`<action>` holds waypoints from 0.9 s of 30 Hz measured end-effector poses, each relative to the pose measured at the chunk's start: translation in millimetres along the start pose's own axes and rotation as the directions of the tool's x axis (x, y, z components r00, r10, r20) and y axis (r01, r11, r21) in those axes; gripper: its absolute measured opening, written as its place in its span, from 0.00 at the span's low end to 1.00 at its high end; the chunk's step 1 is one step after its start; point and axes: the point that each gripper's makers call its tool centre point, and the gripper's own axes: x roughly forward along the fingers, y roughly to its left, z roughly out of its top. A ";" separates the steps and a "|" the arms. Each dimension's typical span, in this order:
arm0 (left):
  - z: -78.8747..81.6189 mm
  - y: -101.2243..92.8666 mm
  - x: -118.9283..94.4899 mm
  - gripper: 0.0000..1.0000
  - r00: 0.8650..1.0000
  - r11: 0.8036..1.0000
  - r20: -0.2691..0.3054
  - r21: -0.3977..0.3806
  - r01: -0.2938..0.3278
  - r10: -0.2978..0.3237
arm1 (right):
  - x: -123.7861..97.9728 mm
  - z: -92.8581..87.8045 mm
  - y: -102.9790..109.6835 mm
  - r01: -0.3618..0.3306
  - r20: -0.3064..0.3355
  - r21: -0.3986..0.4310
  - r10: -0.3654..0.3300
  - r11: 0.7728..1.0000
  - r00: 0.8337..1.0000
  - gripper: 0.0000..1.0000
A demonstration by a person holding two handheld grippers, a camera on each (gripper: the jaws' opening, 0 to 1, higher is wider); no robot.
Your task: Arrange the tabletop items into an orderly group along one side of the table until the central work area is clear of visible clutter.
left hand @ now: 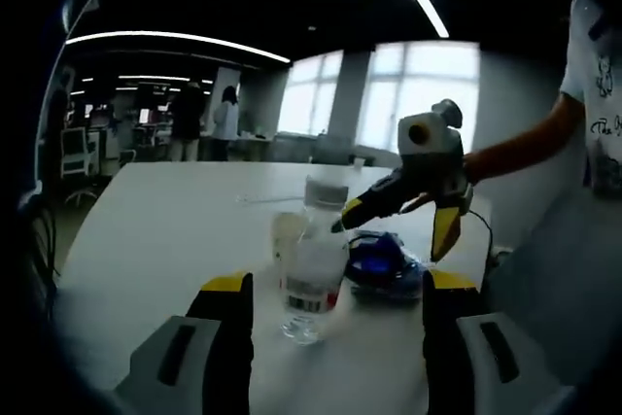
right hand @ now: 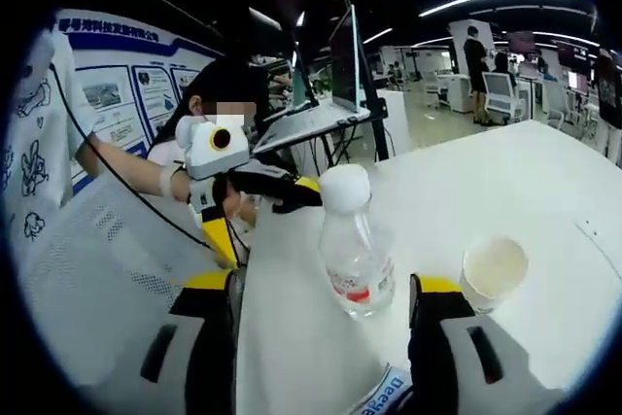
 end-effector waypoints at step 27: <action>-26.8 2.9 18.0 0.67 0.999 1.000 -0.054 0.021 0.004 -0.002 | 5.4 -5.0 -13.8 -0.137 -0.050 -0.165 0.131 0.977 0.990 0.68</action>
